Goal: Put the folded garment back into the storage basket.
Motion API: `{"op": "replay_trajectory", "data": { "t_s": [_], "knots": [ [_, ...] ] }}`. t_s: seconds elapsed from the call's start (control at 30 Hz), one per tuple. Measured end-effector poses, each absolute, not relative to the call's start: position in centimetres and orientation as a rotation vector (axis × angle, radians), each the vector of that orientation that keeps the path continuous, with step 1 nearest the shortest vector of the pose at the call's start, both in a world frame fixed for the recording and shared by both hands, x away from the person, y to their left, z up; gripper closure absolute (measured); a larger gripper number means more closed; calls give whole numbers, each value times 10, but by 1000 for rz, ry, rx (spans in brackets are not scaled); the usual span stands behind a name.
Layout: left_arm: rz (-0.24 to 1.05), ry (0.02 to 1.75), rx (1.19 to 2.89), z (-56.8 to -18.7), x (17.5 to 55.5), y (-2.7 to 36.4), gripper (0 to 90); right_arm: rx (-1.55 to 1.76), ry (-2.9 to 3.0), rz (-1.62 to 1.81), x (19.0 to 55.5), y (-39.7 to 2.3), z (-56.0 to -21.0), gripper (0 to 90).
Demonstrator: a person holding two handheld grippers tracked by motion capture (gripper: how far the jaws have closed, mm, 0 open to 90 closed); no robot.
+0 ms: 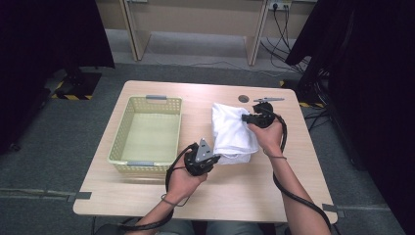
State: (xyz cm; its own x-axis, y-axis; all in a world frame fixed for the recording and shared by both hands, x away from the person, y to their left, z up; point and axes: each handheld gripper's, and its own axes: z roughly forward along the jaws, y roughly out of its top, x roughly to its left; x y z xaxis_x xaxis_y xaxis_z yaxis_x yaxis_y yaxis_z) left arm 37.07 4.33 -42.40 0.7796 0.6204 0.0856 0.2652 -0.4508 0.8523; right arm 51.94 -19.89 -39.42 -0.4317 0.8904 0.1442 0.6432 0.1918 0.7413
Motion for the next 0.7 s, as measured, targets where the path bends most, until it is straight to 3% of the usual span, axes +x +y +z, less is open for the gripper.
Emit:
{"op": "replay_trajectory", "data": {
  "t_s": [0.7],
  "knots": [
    [513, 688, 2023, -411, 367, 72, 816, 1402, 2174, 1125, 520, -174, -380, 812]
  ]
}}
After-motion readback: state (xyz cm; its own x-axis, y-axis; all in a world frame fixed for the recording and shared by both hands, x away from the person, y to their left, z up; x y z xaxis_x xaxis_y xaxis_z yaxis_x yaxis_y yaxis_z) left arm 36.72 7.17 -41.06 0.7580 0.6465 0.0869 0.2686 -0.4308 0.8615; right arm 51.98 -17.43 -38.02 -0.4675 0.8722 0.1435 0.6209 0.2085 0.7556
